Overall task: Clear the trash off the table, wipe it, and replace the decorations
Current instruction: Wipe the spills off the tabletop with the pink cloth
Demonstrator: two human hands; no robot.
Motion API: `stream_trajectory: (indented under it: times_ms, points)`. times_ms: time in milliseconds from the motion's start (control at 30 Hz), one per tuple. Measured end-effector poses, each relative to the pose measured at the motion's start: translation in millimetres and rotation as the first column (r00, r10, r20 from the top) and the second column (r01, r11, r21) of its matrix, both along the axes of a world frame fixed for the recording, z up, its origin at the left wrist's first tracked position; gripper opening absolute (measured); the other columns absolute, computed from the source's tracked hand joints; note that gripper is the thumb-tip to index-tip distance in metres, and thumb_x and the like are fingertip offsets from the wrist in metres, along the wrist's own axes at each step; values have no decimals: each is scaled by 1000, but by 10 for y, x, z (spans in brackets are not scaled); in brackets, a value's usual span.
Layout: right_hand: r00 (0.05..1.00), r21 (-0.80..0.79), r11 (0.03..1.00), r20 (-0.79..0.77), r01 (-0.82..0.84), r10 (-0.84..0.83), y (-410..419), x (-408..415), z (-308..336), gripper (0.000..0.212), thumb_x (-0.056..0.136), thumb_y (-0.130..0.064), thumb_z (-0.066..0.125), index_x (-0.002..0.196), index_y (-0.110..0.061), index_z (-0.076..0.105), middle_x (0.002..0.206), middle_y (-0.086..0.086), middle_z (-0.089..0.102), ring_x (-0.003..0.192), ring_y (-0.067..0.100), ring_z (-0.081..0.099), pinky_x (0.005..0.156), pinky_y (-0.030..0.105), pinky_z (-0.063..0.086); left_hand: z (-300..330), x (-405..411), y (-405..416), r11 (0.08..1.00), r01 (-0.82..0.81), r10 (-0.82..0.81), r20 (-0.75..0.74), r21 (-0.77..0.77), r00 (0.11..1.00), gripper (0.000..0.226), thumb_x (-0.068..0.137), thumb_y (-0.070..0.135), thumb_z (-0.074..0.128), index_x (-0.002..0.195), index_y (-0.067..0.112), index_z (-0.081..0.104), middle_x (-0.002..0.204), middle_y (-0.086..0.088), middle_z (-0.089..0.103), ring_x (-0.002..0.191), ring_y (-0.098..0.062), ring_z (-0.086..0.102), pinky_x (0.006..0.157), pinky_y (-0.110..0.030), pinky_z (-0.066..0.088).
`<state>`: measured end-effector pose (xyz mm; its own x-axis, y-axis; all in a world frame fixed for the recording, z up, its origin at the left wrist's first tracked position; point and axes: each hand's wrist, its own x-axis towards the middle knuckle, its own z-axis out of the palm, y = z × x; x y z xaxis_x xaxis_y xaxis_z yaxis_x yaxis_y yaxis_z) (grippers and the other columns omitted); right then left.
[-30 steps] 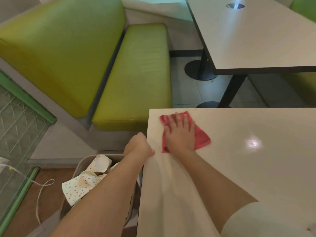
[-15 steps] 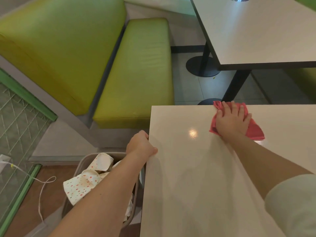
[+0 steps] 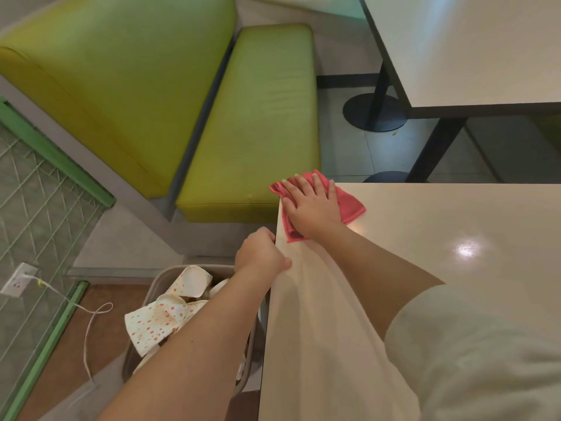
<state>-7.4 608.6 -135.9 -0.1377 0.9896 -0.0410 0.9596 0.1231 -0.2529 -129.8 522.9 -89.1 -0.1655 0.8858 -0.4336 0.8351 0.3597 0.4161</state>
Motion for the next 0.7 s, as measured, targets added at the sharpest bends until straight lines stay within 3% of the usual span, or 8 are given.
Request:
stream_trajectory:
  times_ms: [133,200,367,567,700]
  points:
    - [993,54,992,11,-118,118,-257,73,1,49,100,-53,17,149,-49,25,162,-13,18,151,22,4,120,50,-3,5,5,8,1000,-4,4,-2,-4,1000,45,78,27,78,114,19,53,112,2,62,101,-20,58,76,-29,42]
    - [996,70,994,-6,-85,86,-382,203,-22,48,101,-51,21,148,-48,28,160,-15,21,151,19,7,121,48,0,14,9,-2,1000,-20,20,5,-1,1000,46,78,27,79,115,19,54,113,2,63,103,-20,59,77,-29,42]
    - [972,90,968,-9,236,-236,-558,954,-23,47,101,-46,25,148,-44,31,159,-13,25,149,19,10,120,50,7,9,5,-44,998,-56,56,35,-2,998,47,79,28,78,119,21,54,115,3,63,102,-18,59,77,-30,44]
    - [822,-2,823,37,569,-568,-716,1392,30,53,102,-45,15,154,-39,16,164,-6,10,151,27,0,120,55,-2,-53,-18,-117,994,-96,93,62,60,994,42,80,29,78,117,24,59,113,4,66,102,-19,61,82,-32,48]
    - [907,-11,907,21,422,-422,-802,799,51,51,101,-47,20,152,-45,17,164,-6,9,151,29,-1,119,54,-6,-69,-19,-160,990,-93,85,75,103,994,38,81,30,77,117,26,64,110,5,69,102,-20,63,83,-32,50]
